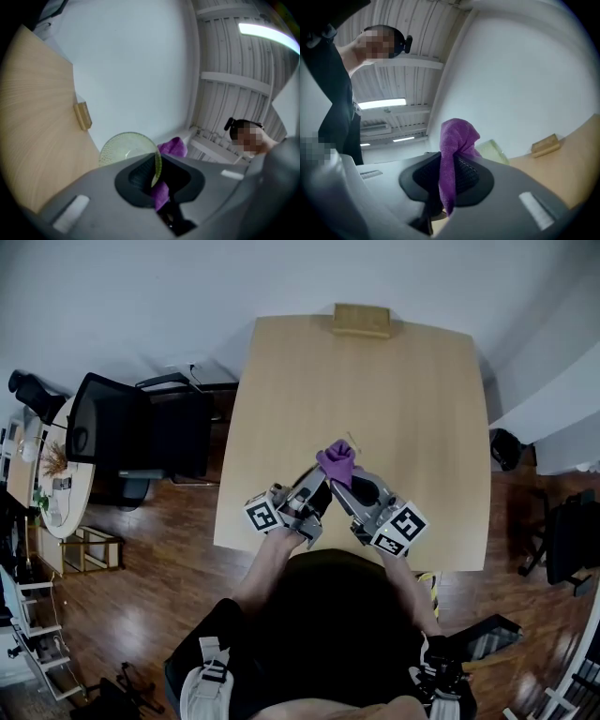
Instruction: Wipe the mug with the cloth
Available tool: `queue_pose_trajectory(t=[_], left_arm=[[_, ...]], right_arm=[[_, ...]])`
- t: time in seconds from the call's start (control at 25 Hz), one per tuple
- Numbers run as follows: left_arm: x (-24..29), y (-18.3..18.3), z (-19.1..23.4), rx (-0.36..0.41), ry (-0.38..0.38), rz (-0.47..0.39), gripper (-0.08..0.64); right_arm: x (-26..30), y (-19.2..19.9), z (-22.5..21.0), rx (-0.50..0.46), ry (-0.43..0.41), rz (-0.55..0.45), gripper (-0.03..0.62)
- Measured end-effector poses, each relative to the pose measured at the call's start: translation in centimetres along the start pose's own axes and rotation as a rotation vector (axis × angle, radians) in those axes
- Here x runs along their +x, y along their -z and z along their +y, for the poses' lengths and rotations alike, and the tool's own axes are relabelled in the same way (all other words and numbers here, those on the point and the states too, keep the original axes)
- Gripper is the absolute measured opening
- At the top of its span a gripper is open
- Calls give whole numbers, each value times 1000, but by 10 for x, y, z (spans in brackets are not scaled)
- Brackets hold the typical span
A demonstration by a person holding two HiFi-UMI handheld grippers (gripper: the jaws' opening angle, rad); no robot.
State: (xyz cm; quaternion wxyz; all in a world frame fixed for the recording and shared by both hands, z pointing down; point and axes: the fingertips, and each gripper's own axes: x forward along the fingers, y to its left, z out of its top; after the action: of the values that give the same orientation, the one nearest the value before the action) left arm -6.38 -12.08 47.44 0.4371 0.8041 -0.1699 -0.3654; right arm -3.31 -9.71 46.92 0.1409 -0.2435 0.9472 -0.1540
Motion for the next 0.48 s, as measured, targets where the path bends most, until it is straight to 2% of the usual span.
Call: queue_pose_trajectory(t=[0.12,0.2,0.28,0.4,0.48], left_arm=[[-5,-10,-4,2,30,-15,43],[-8,-20,-7,-9,51,-53,43],[-13,-31,-10,-43,75,-112,44],[-16,-40,-17,-70,111,-156,43],[-15,-39,-22,-69,130,-150,43]], right_arm=[[4,19,15,77,-111,63,60],[1,26,16,77,-120,86,60],[-10,15,2,101,-59,30,61],[-38,-27,-41,182,109,-174,61],[-54,-52,-60,219,176,-293,61]])
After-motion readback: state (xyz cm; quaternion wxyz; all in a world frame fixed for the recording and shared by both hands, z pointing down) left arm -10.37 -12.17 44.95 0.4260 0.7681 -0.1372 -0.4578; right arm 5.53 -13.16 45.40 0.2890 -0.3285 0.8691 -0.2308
